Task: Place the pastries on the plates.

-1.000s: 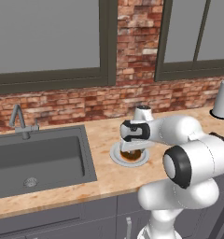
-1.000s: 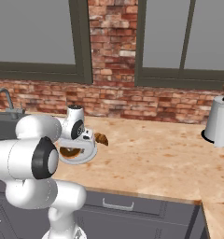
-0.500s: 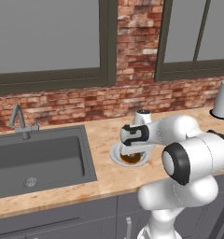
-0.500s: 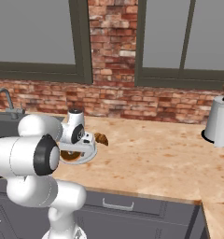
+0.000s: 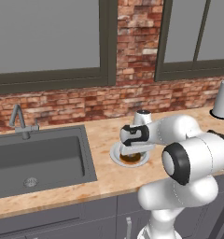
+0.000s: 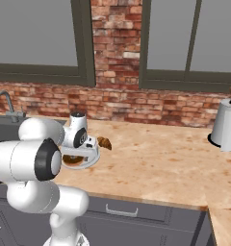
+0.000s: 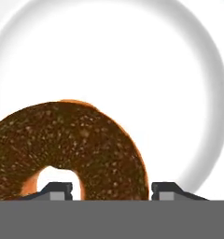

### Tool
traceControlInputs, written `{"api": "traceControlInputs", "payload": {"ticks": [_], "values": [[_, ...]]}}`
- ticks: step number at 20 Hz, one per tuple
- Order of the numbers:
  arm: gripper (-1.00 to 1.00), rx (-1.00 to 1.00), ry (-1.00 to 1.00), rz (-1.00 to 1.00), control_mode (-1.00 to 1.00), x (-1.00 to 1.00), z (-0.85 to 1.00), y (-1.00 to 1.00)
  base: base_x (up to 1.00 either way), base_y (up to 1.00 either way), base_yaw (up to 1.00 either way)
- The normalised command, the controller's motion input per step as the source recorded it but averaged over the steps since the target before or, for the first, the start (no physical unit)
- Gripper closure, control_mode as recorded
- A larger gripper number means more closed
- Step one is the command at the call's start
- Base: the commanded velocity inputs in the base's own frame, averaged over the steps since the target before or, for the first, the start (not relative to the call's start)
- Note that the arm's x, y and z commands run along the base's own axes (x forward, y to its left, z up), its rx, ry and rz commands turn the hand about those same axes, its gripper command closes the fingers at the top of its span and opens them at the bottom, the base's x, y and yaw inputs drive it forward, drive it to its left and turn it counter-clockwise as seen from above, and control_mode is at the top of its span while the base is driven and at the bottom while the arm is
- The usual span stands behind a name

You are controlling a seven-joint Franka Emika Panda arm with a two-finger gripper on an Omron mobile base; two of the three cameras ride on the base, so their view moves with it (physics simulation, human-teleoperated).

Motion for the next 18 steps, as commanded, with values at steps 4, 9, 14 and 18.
{"api": "traceControlInputs", "payload": {"ticks": [4,9,14,18], "values": [[-1.00,0.00,0.00,0.00,-1.00,0.00,0.00,-0.01,0.00,0.00,0.00],[-1.00,0.00,0.00,0.00,-1.00,0.05,0.06,-0.10,0.00,0.00,0.00],[-1.00,0.02,0.00,0.00,-1.00,0.08,0.38,-0.21,0.00,0.00,0.00],[-1.00,0.02,0.00,0.00,-1.00,0.01,0.46,-0.14,0.00,0.00,0.00]]}}
